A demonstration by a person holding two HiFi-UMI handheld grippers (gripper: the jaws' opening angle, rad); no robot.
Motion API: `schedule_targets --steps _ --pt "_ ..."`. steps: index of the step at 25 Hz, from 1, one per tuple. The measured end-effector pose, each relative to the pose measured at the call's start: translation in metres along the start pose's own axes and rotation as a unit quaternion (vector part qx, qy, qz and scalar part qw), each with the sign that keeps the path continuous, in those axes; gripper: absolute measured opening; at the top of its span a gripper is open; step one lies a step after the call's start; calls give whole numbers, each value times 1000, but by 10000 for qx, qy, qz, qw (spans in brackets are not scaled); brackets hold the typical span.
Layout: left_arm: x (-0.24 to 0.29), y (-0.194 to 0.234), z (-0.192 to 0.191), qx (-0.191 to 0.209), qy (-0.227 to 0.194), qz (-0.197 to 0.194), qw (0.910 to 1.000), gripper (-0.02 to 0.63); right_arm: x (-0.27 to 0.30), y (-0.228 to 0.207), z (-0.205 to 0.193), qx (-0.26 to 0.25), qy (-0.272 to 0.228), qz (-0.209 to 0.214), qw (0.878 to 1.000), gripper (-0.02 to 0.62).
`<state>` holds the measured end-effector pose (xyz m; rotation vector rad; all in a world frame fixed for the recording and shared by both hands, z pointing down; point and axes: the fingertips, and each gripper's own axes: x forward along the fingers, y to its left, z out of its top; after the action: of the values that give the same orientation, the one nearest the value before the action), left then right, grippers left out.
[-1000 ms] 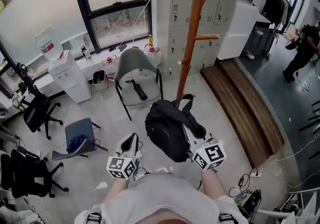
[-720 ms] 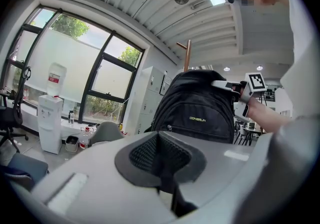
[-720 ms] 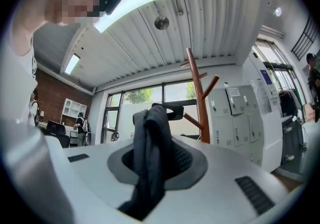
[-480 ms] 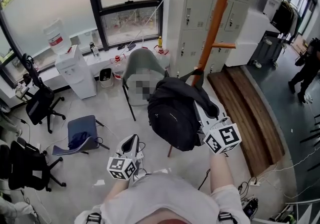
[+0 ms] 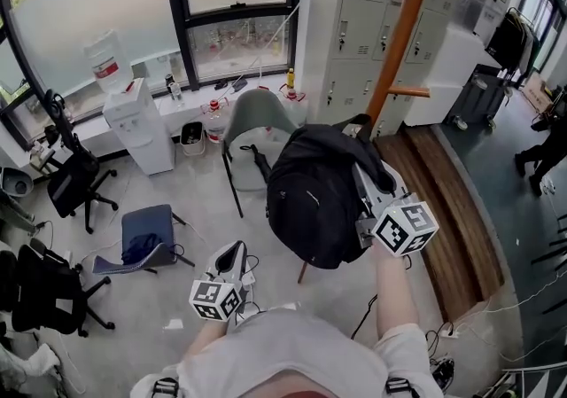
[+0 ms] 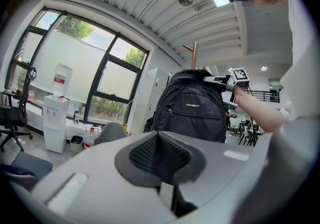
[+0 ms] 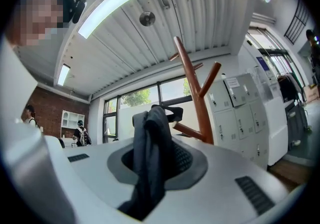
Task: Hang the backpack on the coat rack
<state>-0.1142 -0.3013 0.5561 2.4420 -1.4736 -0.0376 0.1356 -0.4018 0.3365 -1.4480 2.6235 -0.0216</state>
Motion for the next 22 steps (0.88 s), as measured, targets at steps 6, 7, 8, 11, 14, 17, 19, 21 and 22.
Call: schedule_targets --steps 6,7,8,11,14,17,19,21,22 --pt "1 -1 2 1 -2 -55 10000 9 0 -17 -26 577 280 -202 9977 78" --pt "1 -1 2 5 4 -64 10000 9 0 -19 -33 667 337 -235 9969 78" --pt "2 0 1 10 14 -75 10000 9 0 -22 -39 749 395 -268 9960 78" --pt "2 0 -1 15 43 -99 9999 9 -1 -30 -59 945 554 -366 9933 78" --pt "1 -2 -2 12 67 -124 9999 9 -3 -36 -73 1037 679 -470 9912 78" --pt "1 -4 -3 21 79 -154 9998 9 -5 -40 -83 1119 762 -530 9894 78" --pt "1 -6 -3 30 85 -161 9998 9 -6 -45 -90 1170 805 -571 9882 78" --pt "0 -7 -4 33 99 -163 9998 9 -7 -50 -95 1215 847 -613 9871 78" --pt "0 -7 -5 32 109 -163 9998 9 -8 -52 -98 1231 870 -634 9865 78"
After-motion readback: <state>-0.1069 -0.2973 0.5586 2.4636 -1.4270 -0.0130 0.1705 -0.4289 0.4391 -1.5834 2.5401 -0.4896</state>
